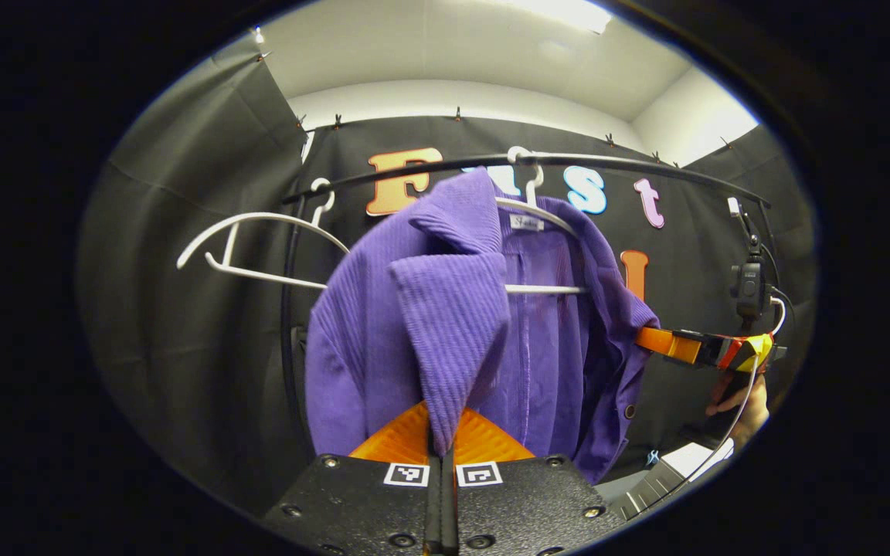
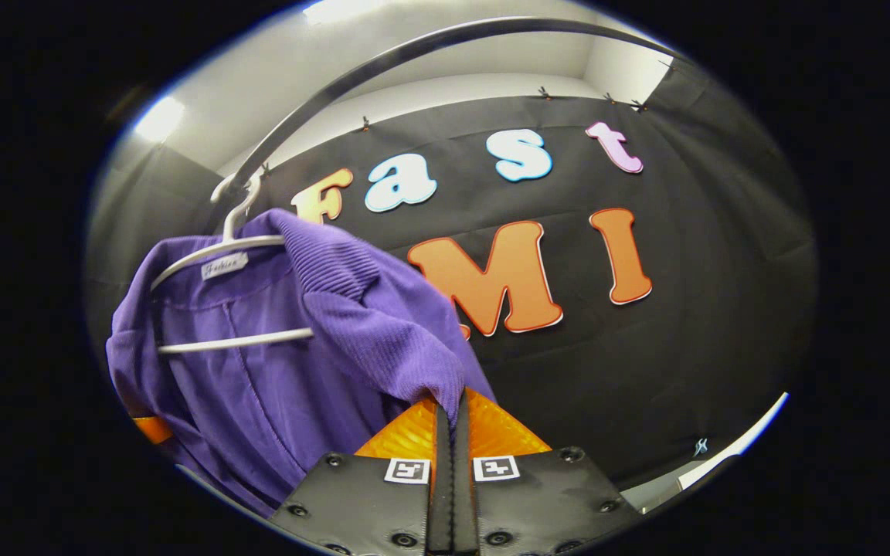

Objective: Grasp the clothes on the hanger with both hands and then place them into the laundry hamper below.

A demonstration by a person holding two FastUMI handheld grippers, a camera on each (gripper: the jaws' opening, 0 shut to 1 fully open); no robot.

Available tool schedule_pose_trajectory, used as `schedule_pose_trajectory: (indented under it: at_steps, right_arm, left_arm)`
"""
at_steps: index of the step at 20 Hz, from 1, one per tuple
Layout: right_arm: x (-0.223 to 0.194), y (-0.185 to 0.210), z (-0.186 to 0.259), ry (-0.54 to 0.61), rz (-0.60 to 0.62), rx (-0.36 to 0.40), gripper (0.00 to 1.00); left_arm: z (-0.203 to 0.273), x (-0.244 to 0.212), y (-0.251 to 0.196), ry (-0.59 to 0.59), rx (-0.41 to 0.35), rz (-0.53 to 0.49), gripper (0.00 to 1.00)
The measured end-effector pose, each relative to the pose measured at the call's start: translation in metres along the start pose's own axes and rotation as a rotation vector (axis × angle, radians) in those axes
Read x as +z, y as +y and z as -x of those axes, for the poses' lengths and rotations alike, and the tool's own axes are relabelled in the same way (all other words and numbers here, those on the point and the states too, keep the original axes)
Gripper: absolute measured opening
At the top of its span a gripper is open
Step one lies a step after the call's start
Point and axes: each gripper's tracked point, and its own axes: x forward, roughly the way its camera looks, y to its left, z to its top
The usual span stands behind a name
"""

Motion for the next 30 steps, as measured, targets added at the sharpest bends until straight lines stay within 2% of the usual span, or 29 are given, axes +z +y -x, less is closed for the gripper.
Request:
schedule_pose_trajectory:
  at_steps: [4, 7, 11, 15, 18, 21, 24, 30]
  right_arm:
    - [0.036, -0.021, 0.001, -0.042, -0.011, -0.020, 0.07]
    - [0.050, -0.035, -0.004, -0.045, -0.006, -0.032, 0.07]
    - [0.053, -0.042, -0.009, -0.015, -0.006, -0.037, 0.07]
    - [0.042, -0.046, -0.024, 0.054, -0.043, -0.038, 0.07]
    - [0.038, -0.044, -0.041, 0.120, -0.116, -0.025, 0.07]
    - [0.039, -0.047, -0.058, 0.169, -0.138, -0.021, 0.08]
    - [0.052, -0.051, -0.076, 0.166, -0.163, -0.026, 0.07]
    - [0.068, -0.060, -0.112, 0.174, -0.204, -0.022, 0.07]
  left_arm:
    - [0.014, 0.034, 0.029, -0.061, 0.037, 0.041, 0.00]
    - [0.022, 0.053, 0.057, -0.078, 0.085, 0.035, 0.00]
    - [0.024, 0.070, 0.085, -0.086, 0.127, 0.011, 0.00]
    - [0.020, 0.093, 0.126, -0.114, 0.218, -0.053, 0.00]
    - [0.017, 0.104, 0.141, -0.114, 0.241, -0.052, 0.00]
    - [0.013, 0.112, 0.152, -0.113, 0.263, -0.104, 0.00]
    - [0.007, 0.117, 0.156, -0.109, 0.272, -0.138, 0.00]
    - [-0.013, 0.107, 0.169, -0.060, 0.262, -0.087, 0.00]
